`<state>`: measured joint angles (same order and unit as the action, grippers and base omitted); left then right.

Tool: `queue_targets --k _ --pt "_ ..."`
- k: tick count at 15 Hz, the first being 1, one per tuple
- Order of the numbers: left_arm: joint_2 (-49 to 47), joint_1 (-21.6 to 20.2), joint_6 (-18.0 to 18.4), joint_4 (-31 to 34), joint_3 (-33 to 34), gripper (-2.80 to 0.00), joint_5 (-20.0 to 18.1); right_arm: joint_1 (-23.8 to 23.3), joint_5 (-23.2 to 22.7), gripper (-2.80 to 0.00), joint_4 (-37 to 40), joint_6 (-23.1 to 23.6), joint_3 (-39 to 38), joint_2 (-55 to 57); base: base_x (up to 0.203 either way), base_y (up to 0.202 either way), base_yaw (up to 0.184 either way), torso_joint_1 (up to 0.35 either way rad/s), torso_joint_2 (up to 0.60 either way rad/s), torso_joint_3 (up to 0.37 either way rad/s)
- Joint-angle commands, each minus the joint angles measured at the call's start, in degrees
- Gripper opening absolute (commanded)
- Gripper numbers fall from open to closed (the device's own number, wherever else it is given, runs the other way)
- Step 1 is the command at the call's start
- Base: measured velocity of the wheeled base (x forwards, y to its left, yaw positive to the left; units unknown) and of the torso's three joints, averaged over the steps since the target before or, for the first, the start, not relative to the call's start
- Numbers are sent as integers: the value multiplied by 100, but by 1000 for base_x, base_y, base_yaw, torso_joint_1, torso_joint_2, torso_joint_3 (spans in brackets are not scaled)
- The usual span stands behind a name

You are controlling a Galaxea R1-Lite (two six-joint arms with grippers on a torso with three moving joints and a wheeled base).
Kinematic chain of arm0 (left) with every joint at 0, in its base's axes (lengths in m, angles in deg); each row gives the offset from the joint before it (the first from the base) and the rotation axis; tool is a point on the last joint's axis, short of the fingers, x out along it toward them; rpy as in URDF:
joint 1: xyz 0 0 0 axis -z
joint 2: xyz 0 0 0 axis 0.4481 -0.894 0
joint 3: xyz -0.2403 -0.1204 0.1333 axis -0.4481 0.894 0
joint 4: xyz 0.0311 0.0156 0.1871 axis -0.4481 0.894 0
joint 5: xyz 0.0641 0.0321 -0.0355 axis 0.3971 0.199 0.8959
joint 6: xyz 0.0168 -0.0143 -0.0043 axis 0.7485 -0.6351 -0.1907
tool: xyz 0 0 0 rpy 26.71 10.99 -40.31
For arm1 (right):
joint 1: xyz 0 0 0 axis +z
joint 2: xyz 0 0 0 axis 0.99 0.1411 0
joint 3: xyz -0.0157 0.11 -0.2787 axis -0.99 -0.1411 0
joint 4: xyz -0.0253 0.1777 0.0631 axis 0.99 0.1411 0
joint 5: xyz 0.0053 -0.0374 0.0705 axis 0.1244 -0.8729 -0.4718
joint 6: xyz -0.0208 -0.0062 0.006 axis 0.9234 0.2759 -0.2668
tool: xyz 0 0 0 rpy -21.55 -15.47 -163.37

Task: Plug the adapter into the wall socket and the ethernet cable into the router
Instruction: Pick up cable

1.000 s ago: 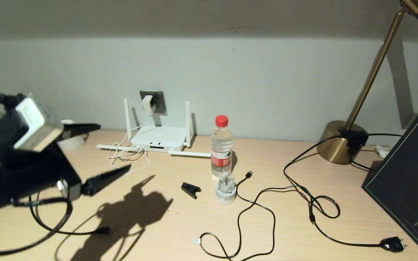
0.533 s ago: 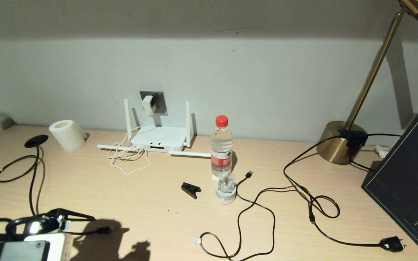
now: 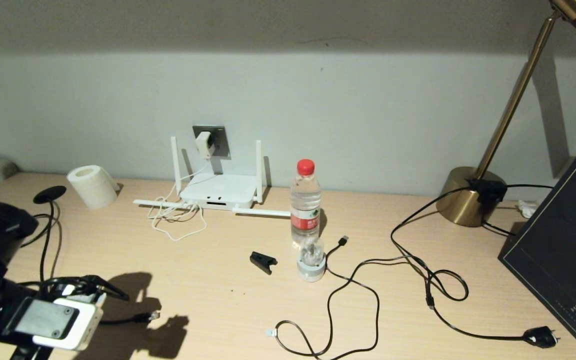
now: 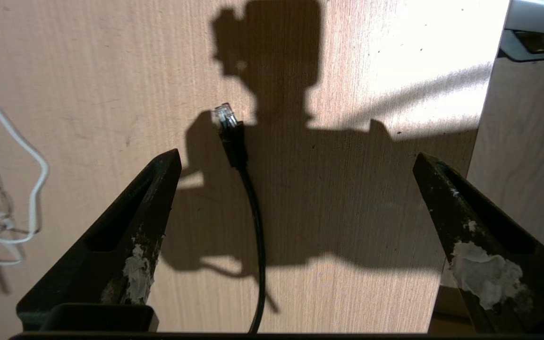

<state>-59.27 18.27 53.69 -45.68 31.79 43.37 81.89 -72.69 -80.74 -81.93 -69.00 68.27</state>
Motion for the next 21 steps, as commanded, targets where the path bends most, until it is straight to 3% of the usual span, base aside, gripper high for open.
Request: queue_targets --k 1,7,9,21 --pt "-638 -4 60 -9 -81 0 -21 0 -5 -280 -5 5 -202 0 0 0 0 0 0 0" --pt "-1464 -9 31 -342 -284 0 -23 0 -5 -280 -5 5 -202 7 0 0 0 0 0 0" --pt "-1580 24 -179 -563 -293 0 -28 0 -5 -280 -5 5 -202 9 0 0 0 0 0 0" --pt "-2010 0 -196 -488 -700 0 -15 0 -5 -280 -5 5 -202 7 0 0 0 0 0 0"
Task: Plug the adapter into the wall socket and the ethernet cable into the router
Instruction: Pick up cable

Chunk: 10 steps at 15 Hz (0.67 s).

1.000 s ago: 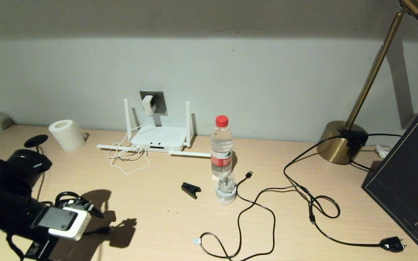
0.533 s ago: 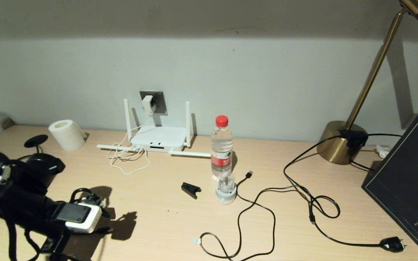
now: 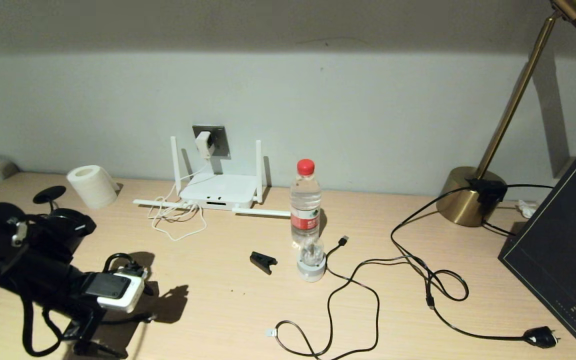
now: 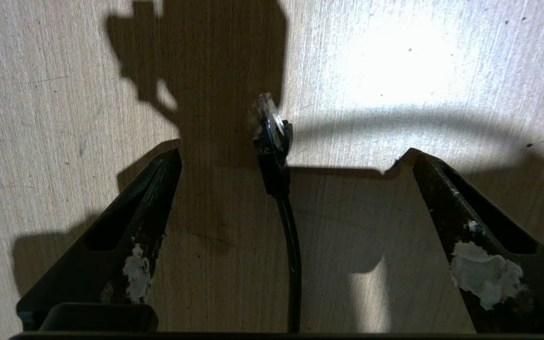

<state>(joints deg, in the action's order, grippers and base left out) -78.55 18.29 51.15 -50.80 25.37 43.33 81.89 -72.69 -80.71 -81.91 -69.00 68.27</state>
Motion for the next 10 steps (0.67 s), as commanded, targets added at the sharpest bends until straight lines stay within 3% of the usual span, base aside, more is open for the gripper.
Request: queue_targets --k 1,2,3,10 --pt "-98 8 58 31 -65 0 -15 0 -5 -280 -7 3 -202 7 0 0 0 0 0 0" --pt "-100 8 58 33 -65 0 -11 0 -5 -280 -7 3 -202 0 0 0 0 0 0 0" --pt "-107 17 58 33 -47 -280 -11 0 -5 -280 -7 3 -202 9 0 0 0 0 0 0" --pt "-81 10 58 165 49 -280 -2 0 -5 -280 -7 3 -202 0 0 0 0 0 0 0"
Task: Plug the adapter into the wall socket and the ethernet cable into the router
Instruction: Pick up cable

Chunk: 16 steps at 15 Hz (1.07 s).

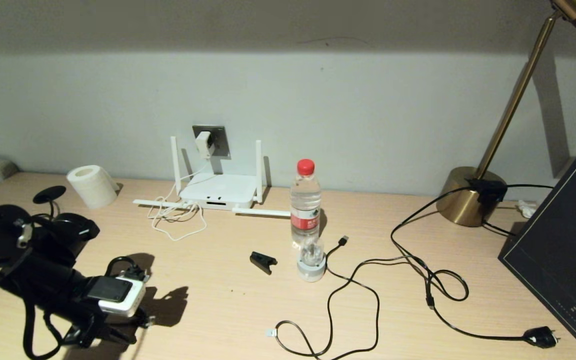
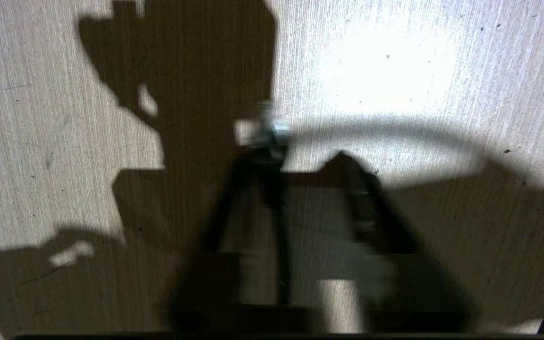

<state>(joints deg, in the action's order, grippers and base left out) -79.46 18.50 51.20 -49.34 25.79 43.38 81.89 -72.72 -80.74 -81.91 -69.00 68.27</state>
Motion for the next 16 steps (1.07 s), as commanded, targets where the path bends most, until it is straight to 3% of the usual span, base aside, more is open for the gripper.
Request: queue_targets --k 1,7,11,13,16 --pt "19 -23 54 19 15 -280 -6 0 -2 -280 -5 2 -202 9 0 0 0 0 0 0" --pt "235 -30 45 15 174 -280 -54 0 -2 -280 -5 2 -202 9 0 0 0 0 0 0" --pt "867 216 -18 9 165 -280 -823 0 -2 -280 -5 2 -202 9 0 0 0 0 0 0" --pt "1401 484 -343 -9 210 -280 -1029 0 -2 -280 -5 2 -202 0 0 0 0 0 0 0" --pt "2445 998 -1223 -235 634 -280 -1387 0 -2 -280 -5 2 -202 9 0 0 0 0 0 0"
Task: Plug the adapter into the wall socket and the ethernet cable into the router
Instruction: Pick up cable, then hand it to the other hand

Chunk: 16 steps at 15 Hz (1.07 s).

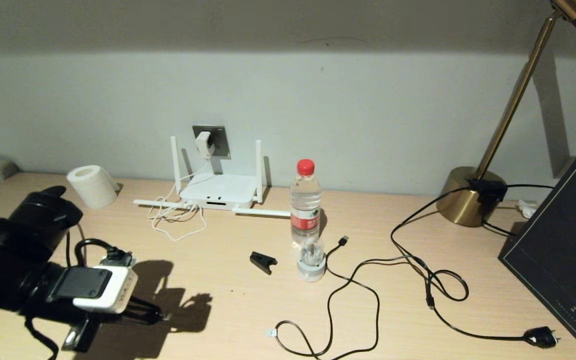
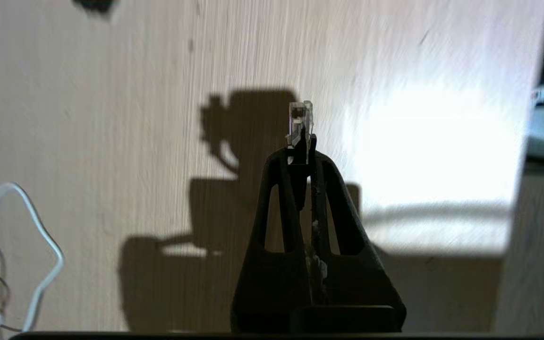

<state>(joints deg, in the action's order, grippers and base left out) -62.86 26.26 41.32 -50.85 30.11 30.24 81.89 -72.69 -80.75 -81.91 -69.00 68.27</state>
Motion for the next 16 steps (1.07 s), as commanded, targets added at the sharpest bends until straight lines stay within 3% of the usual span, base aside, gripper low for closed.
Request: queue_targets --k 1,3,5,8,11,12,14,16 --pt "1163 320 -449 -404 419 -280 -101 0 -5 -280 -4 2 -202 4 0 0 0 0 0 0" --pt "1621 405 -687 -1305 724 -280 231 0 -5 -280 -4 2 -202 0 0 0 0 0 0 0" --pt "1656 305 -716 -1442 565 -280 758 0 -5 -280 -4 2 -202 7 0 0 0 0 0 0" --pt "1575 547 -723 -1436 -157 -280 1317 0 -5 -280 -4 2 -202 8 0 0 0 0 0 0" --pt "1079 1010 -853 -1727 -1023 -280 2166 0 -5 -280 -4 2 -202 9 0 0 0 0 0 0" --pt "928 1197 -1084 -1944 -1124 -280 2255 0 -5 -280 -4 2 -202 9 0 0 0 0 0 0" --pt "844 1551 -1884 -2261 -1020 -280 2274 0 -13 -280 -4 37 -202 9 0 0 0 0 0 0" --pt "658 1812 -2249 -2555 -1061 -280 2095 0 -11 -280 -4 2 -202 0 0 0 0 0 0 0"
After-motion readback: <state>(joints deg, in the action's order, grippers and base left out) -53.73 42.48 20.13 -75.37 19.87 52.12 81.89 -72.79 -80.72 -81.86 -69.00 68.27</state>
